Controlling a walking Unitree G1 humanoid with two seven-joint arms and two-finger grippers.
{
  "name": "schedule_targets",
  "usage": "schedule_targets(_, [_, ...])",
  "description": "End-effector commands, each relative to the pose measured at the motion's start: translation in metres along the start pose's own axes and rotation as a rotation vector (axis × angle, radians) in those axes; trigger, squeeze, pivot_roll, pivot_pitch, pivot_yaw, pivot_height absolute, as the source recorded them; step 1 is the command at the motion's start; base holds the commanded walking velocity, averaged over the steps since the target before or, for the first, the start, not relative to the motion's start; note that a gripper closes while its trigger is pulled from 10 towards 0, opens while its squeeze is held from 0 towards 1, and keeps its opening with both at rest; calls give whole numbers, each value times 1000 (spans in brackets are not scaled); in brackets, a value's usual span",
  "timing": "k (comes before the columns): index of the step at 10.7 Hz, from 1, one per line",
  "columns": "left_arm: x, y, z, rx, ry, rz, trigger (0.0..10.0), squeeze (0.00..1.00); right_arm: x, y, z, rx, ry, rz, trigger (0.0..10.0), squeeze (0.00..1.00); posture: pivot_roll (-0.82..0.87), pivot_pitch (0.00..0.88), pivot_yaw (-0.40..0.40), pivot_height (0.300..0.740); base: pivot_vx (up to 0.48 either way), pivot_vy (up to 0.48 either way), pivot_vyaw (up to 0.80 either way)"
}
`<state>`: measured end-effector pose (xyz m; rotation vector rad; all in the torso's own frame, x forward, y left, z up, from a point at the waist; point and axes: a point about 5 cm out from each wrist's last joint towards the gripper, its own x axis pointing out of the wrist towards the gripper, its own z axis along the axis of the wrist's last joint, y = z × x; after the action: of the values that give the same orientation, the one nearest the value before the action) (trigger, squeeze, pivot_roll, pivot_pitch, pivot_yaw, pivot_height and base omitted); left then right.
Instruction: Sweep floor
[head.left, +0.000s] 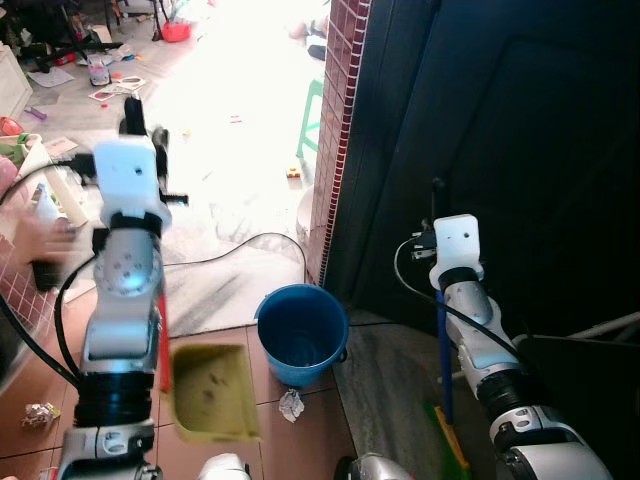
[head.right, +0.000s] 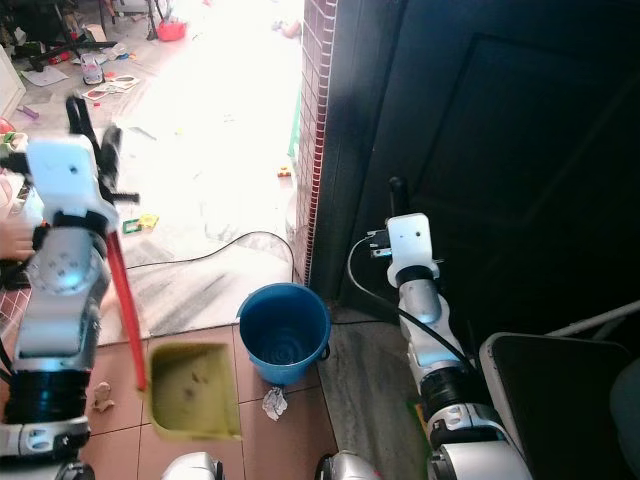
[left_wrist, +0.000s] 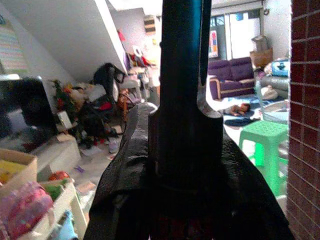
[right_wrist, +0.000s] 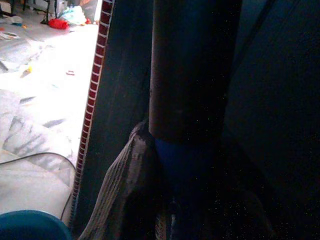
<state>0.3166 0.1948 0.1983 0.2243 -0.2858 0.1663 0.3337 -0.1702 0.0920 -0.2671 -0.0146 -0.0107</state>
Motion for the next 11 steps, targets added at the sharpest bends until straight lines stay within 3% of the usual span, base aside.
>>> schedule_targets(1, [-2, -7, -3, -20, 10, -19, 10000, 0, 1, 0, 5, 3, -27, 9, 10000, 0, 55, 0, -45, 740, 0, 0, 0])
schedule_targets(2, [-7, -15, -18, -32, 53, -35, 10000, 0, 2, 3, 8, 28, -43, 23, 10000, 0, 54, 0, -43, 740, 0, 0, 0])
schedule_targets(3, [-12, -22, -35, -66, 122, -44, 10000, 0, 3, 8, 13, 111, -54, 49, 10000, 0, 51, 0, -42, 740, 0, 0, 0])
schedule_targets(5, [-16, -35, -52, -82, 177, -77, 10000, 0, 4, 17, 21, 193, -74, 89, 10000, 0, 48, 0, -40, 740, 0, 0, 0])
schedule_targets(7, [-21, -51, -70, -113, 252, -105, 10000, 0, 5, 23, 27, 212, -88, 108, 10000, 0, 41, 0, -40, 740, 0, 0, 0])
schedule_targets(9, [-26, -59, -78, -167, 279, -121, 10000, 0, 4, 23, 26, 221, -85, 125, 10000, 0, 35, 0, -42, 740, 0, 0, 0])
schedule_targets(11, [-30, -63, -82, -162, 272, -136, 10000, 0, 2, 30, 28, 229, -88, 179, 10000, 0, 34, 0, -48, 740, 0, 0, 0])
